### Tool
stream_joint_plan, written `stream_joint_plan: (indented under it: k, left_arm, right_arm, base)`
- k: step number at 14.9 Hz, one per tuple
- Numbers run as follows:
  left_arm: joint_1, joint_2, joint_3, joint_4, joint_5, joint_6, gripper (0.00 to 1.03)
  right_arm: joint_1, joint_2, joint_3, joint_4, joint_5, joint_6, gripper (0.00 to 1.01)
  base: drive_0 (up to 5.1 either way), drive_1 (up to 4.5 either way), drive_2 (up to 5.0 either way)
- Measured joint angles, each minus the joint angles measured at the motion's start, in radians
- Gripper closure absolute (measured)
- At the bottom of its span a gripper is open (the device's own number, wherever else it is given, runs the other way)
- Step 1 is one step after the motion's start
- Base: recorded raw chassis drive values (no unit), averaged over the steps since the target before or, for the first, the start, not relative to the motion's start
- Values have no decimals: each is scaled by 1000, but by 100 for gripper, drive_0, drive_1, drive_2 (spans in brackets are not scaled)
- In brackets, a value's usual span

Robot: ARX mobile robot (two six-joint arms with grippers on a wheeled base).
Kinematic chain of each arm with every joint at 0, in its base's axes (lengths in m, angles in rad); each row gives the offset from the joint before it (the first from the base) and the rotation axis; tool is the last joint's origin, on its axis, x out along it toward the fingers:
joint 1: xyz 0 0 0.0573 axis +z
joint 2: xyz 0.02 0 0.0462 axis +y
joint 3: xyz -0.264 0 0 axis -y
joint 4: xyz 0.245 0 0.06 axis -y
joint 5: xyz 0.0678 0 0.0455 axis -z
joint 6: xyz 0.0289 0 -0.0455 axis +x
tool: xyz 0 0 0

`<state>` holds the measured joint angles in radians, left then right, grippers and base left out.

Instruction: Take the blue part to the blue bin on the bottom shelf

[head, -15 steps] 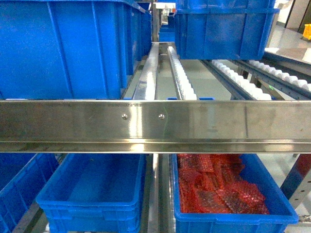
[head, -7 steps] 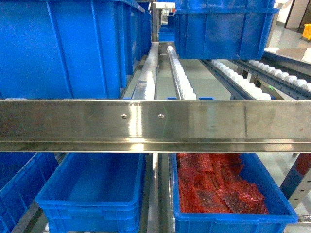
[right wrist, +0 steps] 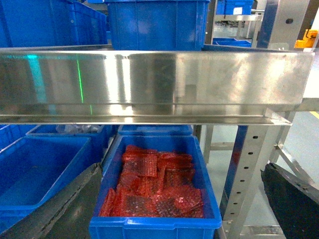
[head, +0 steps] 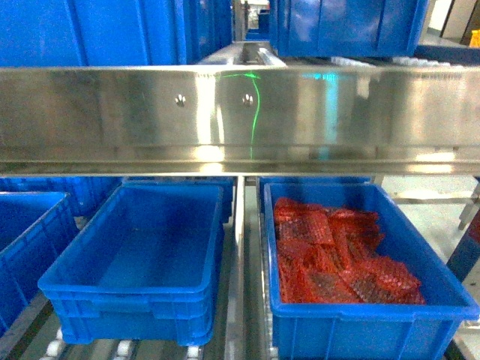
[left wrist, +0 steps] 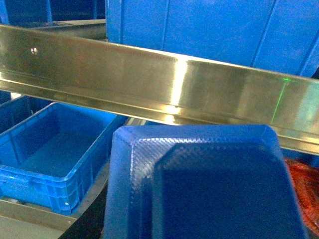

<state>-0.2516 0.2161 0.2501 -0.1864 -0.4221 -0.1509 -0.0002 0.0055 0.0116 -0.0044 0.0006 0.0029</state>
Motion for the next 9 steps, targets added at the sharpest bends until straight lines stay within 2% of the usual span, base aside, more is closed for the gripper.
stream_joint_plan:
  k: [9]
  left_arm:
    - [0,0,0,0,0,0,60]
  right_arm:
    - [0,0,0,0,-1,-1,3]
  base:
    - [0,0,0]
